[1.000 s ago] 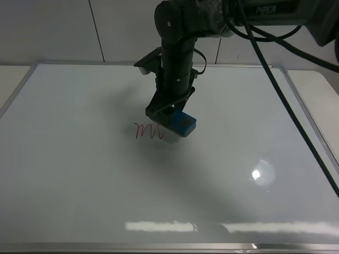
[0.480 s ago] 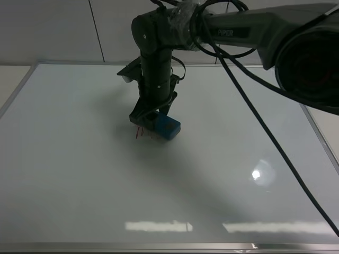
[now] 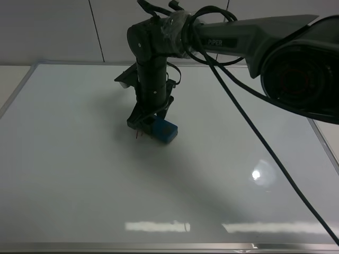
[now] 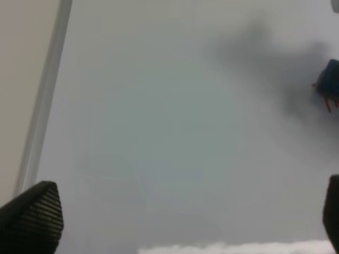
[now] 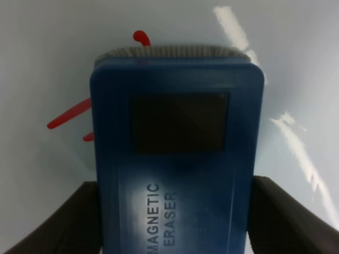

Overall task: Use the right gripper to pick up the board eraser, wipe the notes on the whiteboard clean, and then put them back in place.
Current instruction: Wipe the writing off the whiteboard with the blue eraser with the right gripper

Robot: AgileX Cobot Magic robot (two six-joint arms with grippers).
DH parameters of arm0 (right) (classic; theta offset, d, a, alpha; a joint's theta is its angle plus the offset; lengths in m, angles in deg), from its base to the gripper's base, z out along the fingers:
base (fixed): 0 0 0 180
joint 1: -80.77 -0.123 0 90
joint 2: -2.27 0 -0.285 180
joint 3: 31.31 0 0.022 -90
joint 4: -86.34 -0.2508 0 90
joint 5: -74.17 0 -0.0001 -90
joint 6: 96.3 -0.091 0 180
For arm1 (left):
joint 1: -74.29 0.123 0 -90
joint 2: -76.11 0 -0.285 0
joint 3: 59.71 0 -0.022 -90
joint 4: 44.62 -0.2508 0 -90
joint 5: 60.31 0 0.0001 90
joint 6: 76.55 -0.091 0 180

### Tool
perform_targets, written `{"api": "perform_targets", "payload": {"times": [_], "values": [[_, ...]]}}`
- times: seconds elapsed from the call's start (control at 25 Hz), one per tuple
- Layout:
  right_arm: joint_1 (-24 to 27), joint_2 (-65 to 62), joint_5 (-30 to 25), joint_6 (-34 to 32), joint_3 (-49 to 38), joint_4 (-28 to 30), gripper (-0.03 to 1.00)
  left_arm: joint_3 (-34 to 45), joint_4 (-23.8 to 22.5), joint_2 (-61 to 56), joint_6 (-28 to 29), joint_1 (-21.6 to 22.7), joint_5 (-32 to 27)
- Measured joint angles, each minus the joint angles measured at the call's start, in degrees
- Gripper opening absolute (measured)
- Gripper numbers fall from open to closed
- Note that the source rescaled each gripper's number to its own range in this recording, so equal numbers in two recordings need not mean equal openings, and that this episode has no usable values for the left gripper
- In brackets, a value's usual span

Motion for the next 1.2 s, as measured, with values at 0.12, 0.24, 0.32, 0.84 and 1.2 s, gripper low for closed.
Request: {"api": "perform_targets", "payload": {"times": [0.12,0.24,0.32,0.84,1.2], "values": [[-0.33,0.06,-0.04,0.00,0.06,0.34,0.03,0.00,0.00,0.00,0.00,0.00,0.00],[-0.77,0.16,-0.04,-0.05,0.10,1.10,0.03,0.00,0.00,0.00,0.00,0.00,0.00],[-1.57,0.16,0.17,-0.05,0.10,1.54,0.03,0.00,0.00,0.00,0.00,0.00,0.00],[-10.29,0.45,1.78,0.46,0.10,0.12,0.03,0.00,0.00,0.00,0.00,0.00,0.00],[-10.18,0.52,2.29,2.06,0.10,-2.64,0.03,0.00,0.00,0.00,0.00,0.00,0.00]]}}
